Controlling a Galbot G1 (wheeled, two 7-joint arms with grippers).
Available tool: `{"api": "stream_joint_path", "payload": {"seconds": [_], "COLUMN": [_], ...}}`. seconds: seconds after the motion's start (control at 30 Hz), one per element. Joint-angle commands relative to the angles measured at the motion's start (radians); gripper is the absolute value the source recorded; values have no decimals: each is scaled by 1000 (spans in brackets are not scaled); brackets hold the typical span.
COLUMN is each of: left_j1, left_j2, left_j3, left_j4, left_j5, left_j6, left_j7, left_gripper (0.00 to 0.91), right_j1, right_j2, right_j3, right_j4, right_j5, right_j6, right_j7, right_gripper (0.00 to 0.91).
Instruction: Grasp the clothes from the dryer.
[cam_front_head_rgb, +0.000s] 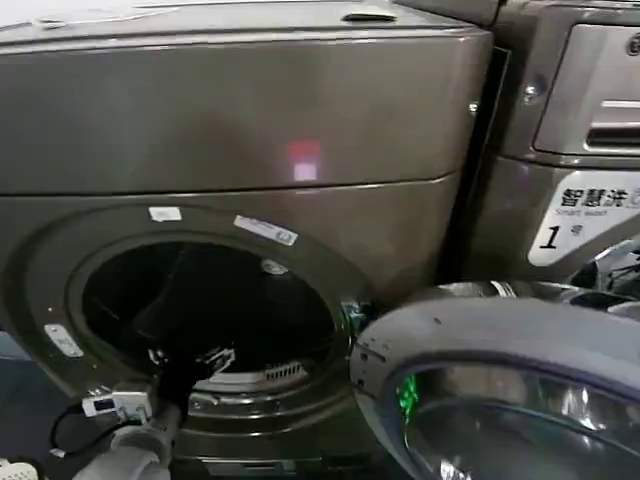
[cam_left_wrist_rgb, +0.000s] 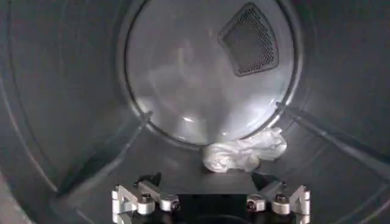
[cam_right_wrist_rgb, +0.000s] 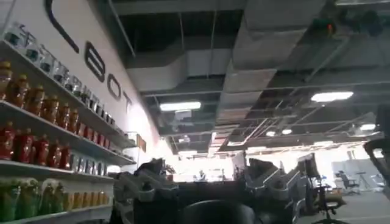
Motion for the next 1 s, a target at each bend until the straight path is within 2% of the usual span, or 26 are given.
{"api": "stream_joint_path", "payload": {"seconds": [0.03, 1.0], "left_j1": [3, 7], "left_j2": [0, -3], "left_j3": [0, 2], "left_j4": [-2, -5], "left_j5": [-1, -4], "left_j6": [49, 49], "left_j7": [0, 0], "left_gripper": [907, 907], "right_j1": [-1, 1], "right_j2": [0, 3], "right_j3": [0, -6], "right_j4": [1, 0], "right_j5": [0, -1], "right_j6": [-1, -2], "right_j7": [0, -7], "right_gripper": [907, 907]}}
